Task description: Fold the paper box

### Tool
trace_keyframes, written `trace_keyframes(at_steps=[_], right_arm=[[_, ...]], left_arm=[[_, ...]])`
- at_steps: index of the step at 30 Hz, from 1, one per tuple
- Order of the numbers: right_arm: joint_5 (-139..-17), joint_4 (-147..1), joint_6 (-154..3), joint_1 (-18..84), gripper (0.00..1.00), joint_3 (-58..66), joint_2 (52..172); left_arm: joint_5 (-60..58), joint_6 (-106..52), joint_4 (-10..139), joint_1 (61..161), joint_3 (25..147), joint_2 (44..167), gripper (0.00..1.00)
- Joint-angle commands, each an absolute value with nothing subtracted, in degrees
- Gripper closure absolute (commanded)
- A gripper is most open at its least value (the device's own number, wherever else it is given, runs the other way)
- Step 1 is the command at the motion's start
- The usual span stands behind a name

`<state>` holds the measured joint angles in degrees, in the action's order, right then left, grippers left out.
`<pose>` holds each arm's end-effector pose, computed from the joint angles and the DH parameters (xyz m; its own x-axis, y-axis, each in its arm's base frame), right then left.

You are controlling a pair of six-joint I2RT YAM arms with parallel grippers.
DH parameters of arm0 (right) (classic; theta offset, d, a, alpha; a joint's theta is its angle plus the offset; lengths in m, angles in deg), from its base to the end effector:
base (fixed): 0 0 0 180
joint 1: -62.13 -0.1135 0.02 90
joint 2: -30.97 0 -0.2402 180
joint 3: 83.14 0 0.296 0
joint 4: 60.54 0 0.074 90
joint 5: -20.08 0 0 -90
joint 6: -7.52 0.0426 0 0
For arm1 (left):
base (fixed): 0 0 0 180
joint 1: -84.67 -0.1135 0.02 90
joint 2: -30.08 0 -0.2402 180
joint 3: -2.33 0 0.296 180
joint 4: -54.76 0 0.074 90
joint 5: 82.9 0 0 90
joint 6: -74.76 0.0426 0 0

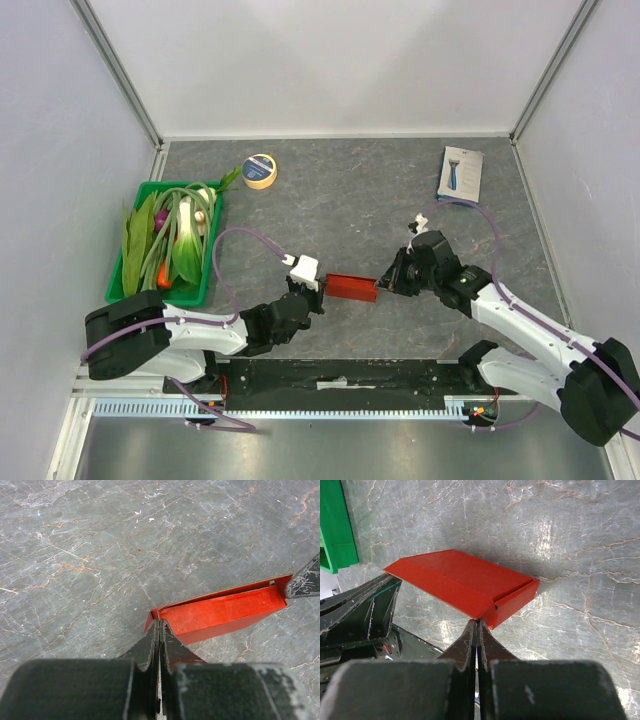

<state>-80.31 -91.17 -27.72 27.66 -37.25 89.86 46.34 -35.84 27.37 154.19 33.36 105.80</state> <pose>0.2168 0.1581 0.1726 -0.8708 0.3766 -0.3160 0.0813 0.7442 0.6630 0.1209 -0.2466 0.1063 -0.2783 -0.0336 -0.9599 0.4448 0.8813 -0.1598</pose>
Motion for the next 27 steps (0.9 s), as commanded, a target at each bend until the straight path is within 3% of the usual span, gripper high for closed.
trace_keyframes(at_steps=[1, 14, 27], right_arm=[[-82.7, -86.8, -25.9, 27.5, 1.00, -38.1, 88.5], [-85.8, -77.9, -16.3, 29.1, 1.00, -43.2, 85.1], [-79.9, -93.3, -28.8, 29.2, 1.00, -38.8, 82.6]], left_arm=[[43.6, -35.1, 33.7, 155.6, 32.3, 107.1, 0.98], [43.7, -35.7, 33.7, 155.8, 32.0, 107.0, 0.98], [44.5, -35.9, 33.7, 155.9, 31.8, 107.2, 0.98]])
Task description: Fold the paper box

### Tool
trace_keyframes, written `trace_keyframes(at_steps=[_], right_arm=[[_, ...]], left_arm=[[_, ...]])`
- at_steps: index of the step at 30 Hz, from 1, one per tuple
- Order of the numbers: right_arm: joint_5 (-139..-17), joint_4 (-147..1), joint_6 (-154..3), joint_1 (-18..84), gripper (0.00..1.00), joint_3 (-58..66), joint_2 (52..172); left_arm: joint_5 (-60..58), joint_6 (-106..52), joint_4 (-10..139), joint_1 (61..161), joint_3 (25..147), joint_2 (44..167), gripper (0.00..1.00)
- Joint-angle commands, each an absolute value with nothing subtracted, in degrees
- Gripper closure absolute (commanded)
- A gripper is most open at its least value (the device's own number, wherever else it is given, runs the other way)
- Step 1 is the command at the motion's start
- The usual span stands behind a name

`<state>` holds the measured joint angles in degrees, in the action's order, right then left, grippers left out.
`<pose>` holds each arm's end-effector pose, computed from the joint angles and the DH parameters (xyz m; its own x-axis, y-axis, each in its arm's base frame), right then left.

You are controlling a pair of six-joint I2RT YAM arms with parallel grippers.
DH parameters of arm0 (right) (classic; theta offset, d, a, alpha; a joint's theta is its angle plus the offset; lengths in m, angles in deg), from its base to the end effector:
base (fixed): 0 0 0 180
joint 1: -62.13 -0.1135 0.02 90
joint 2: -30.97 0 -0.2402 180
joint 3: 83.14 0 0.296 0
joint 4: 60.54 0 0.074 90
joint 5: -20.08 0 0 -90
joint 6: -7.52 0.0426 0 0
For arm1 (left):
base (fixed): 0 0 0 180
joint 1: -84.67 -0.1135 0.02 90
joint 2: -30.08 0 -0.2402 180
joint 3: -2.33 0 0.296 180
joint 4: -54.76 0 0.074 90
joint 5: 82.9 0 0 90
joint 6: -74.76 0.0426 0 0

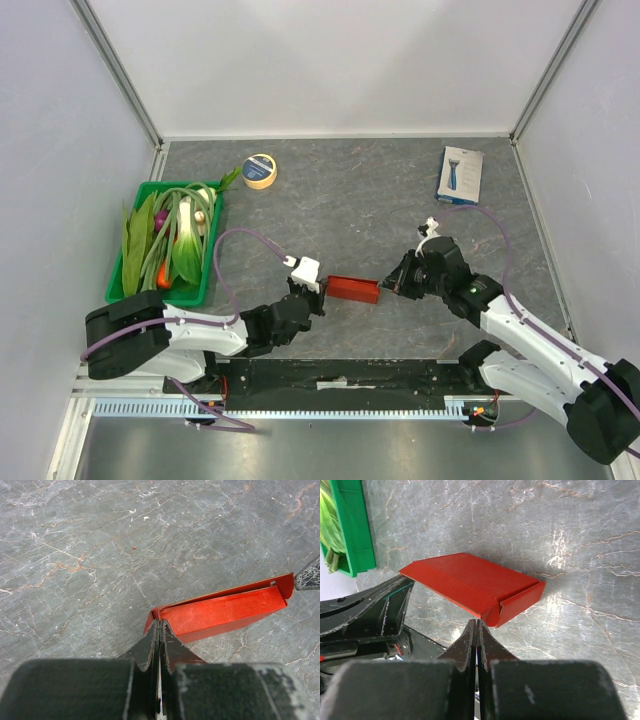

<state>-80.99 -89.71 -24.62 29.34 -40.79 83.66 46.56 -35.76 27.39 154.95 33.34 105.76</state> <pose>0.2099 0.1449 0.1777 -0.8400 0.4474 -0.3070 0.1039 0.6880 0.7183 0.1177 -0.2480 0.1064 -0.2770 -0.0294 -0.9604 0.4537 0.8771 -0.1577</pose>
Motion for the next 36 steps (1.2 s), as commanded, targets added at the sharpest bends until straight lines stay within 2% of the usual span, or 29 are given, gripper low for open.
trace_keyframes(at_steps=[1, 9, 11, 13, 16, 18, 27, 36], right_arm=[[-80.0, -93.6, -29.3, 29.2, 1.00, -39.1, 82.6], [-80.3, -96.2, -38.1, 29.1, 1.00, -37.3, 83.3], [-80.0, -97.9, -40.4, 29.1, 0.84, -35.2, 82.4], [-79.4, -100.3, -43.7, 29.1, 0.75, -32.0, 82.4], [-80.2, -102.8, -46.0, 29.1, 0.63, -29.9, 83.1], [-83.0, -103.1, -46.8, 29.1, 0.59, -29.4, 84.8], [-84.0, -101.0, -47.0, 28.9, 0.59, -29.8, 88.2], [-84.5, -100.1, -46.2, 28.9, 0.68, -31.4, 89.9]], left_arm=[[44.6, -35.8, 33.7, 155.9, 31.8, 107.2, 0.98], [44.6, -36.3, 34.3, 155.9, 32.3, 107.8, 0.98], [44.7, -36.4, 34.7, 155.9, 32.5, 107.6, 0.98], [44.9, -36.6, 34.7, 155.9, 32.3, 107.5, 0.98], [44.8, -36.5, 34.7, 156.0, 32.6, 107.9, 0.98], [44.9, -36.4, 34.7, 155.9, 32.7, 108.1, 0.98], [44.9, -36.4, 34.7, 156.0, 32.7, 108.1, 0.98], [44.7, -36.2, 34.7, 156.1, 32.8, 108.2, 0.98]])
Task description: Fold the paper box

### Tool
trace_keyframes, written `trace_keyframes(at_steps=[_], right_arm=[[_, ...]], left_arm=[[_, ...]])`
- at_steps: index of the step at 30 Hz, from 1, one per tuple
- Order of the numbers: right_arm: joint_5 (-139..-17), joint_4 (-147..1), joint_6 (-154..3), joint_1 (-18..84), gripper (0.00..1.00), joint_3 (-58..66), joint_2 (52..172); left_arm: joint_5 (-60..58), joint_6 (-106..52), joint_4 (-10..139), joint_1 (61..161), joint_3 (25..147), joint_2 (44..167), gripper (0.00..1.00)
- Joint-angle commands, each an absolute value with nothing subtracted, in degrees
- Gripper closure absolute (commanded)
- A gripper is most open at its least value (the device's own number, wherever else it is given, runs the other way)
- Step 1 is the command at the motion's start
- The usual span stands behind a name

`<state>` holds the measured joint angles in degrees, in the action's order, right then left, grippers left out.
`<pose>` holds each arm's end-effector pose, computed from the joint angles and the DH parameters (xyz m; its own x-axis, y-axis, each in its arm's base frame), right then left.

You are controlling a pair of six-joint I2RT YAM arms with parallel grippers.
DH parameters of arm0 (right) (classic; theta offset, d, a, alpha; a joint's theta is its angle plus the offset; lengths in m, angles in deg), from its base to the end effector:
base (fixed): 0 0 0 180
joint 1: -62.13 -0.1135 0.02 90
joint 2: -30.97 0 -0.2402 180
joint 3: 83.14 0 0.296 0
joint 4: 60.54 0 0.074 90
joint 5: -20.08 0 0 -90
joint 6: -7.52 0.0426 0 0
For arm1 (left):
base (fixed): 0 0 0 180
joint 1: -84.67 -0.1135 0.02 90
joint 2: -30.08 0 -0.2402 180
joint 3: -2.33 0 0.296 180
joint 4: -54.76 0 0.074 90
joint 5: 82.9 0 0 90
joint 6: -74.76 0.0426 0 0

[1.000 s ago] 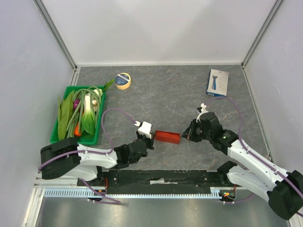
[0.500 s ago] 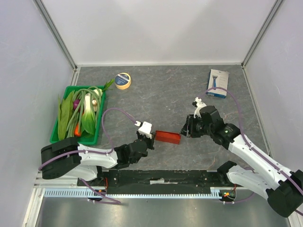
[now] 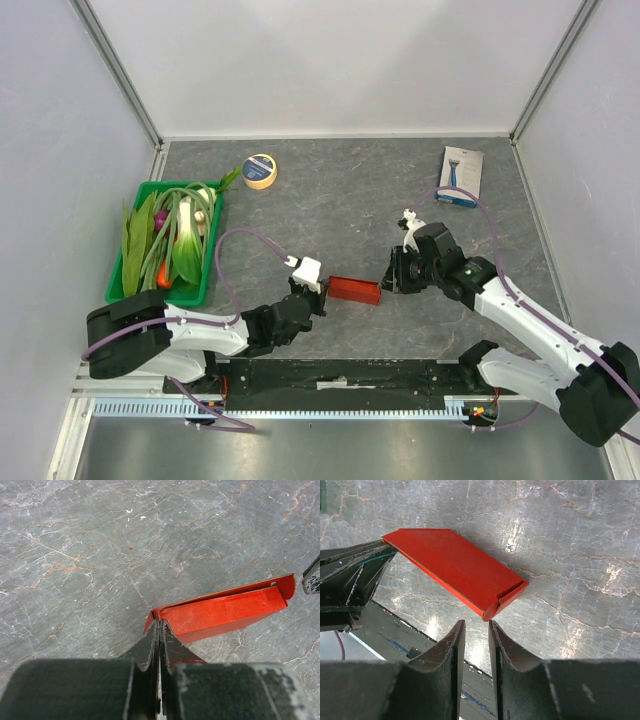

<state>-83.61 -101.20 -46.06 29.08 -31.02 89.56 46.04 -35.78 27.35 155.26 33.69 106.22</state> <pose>0.2187 0.1543 0.2006 -0.8890 0.1097 -0.4445 -0.1703 0.8220 0.5435 0.1166 -0.2503 0.1062 -0.2804 -0.0255 -0.9596 0.4655 0.8706 -0.1592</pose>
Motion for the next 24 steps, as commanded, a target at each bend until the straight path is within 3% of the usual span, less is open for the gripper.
trace_keyframes(at_steps=[1, 15, 24], right_arm=[[-84.6, -99.7, -46.0, 28.8, 0.68, -31.7, 89.9], [-85.3, -94.9, -43.0, 28.3, 0.75, -34.0, 92.2], [-86.0, -92.9, -39.8, 28.4, 0.90, -33.9, 91.9]], left_arm=[[44.7, -36.2, 34.7, 156.1, 32.7, 108.2, 0.98], [44.7, -35.8, 34.7, 156.2, 32.8, 108.0, 0.98], [44.8, -35.5, 34.7, 156.3, 32.9, 108.1, 0.98]])
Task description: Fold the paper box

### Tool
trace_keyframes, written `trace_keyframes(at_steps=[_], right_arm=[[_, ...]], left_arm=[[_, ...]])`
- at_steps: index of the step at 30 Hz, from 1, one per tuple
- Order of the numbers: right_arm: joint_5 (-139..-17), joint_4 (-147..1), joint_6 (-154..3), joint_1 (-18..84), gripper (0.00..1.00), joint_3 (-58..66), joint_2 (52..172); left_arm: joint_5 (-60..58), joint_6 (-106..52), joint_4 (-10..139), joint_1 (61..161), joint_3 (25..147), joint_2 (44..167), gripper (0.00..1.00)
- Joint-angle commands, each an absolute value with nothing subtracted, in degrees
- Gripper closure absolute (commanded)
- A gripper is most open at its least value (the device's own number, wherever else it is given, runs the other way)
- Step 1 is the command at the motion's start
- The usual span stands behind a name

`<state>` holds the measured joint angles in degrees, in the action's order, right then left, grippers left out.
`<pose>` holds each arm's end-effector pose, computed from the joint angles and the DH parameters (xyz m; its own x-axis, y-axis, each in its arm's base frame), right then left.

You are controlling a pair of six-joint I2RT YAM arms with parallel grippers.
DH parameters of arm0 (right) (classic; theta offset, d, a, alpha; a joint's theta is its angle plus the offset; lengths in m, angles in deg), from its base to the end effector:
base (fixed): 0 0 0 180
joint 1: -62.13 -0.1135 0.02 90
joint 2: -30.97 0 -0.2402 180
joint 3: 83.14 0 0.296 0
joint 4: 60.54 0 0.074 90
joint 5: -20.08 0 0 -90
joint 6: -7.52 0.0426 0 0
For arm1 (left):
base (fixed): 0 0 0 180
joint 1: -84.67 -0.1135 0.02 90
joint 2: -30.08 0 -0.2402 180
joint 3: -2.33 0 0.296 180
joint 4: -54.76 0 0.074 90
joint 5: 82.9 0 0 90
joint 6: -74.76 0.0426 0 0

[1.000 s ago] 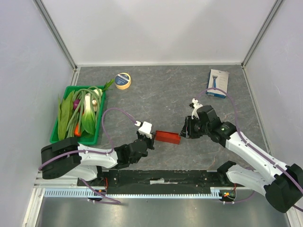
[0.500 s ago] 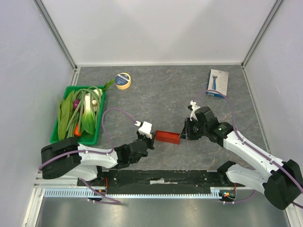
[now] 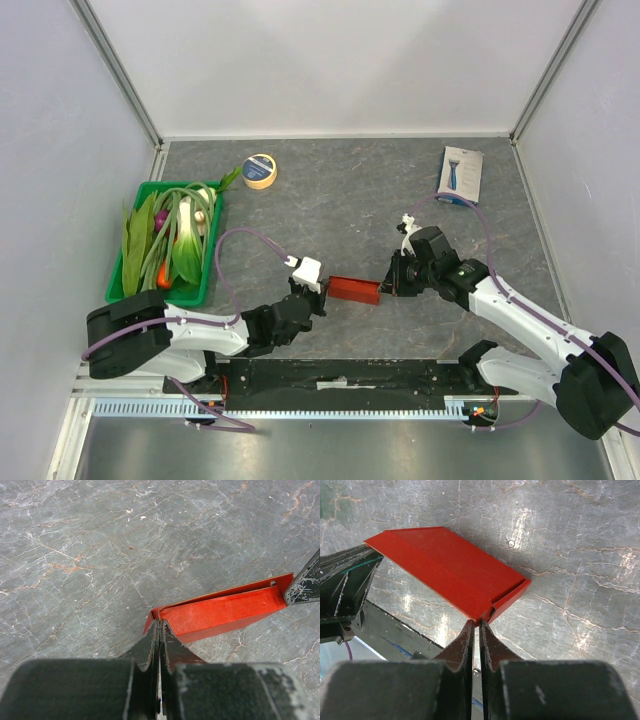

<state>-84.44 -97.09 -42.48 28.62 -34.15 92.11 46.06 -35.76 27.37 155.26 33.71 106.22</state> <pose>0.2188 0.1577 0.1750 -0.9121 0.1424 -0.3845 -0.1125 0.8149 0.5685 0.1166 -0.2504 0.1063 -0.2801 -0.0253 -0.9596 0.4653 0.8708 -0.1587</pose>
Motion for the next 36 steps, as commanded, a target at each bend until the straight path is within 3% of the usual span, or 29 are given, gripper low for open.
trace_keyframes(at_steps=[1, 8, 21, 27, 29, 30, 35, 36], right_arm=[[-86.0, -92.3, -39.3, 28.4, 0.91, -34.4, 91.9], [-85.4, -90.8, -37.7, 28.4, 1.00, -36.6, 91.0], [-79.4, -96.1, -53.0, 27.8, 1.00, -39.7, 89.0], [-77.1, -91.1, -49.0, 24.2, 1.00, -44.7, 86.5], [-77.0, -89.2, -46.6, 23.8, 0.96, -46.0, 83.9], [-76.7, -89.1, -45.8, 23.9, 0.86, -46.1, 82.5], [-75.9, -92.3, -36.8, 24.0, 0.59, -43.6, 75.4], [-76.2, -93.6, -35.8, 24.0, 0.49, -42.5, 75.3]], left_arm=[[44.7, -35.6, 34.7, 156.3, 32.8, 108.1, 0.98], [45.1, -35.7, 34.7, 156.3, 32.2, 107.4, 0.98], [47.8, -38.9, 31.8, 156.7, 31.5, 111.6, 0.98], [51.0, -39.9, 29.4, 157.3, 30.7, 114.6, 0.98], [51.8, -39.8, 29.0, 157.7, 30.6, 115.0, 0.98], [52.0, -39.7, 29.0, 157.7, 30.6, 115.2, 0.98], [52.2, -39.7, 28.9, 158.0, 30.6, 115.4, 0.98], [52.2, -39.4, 29.0, 158.1, 30.6, 115.5, 0.98]])
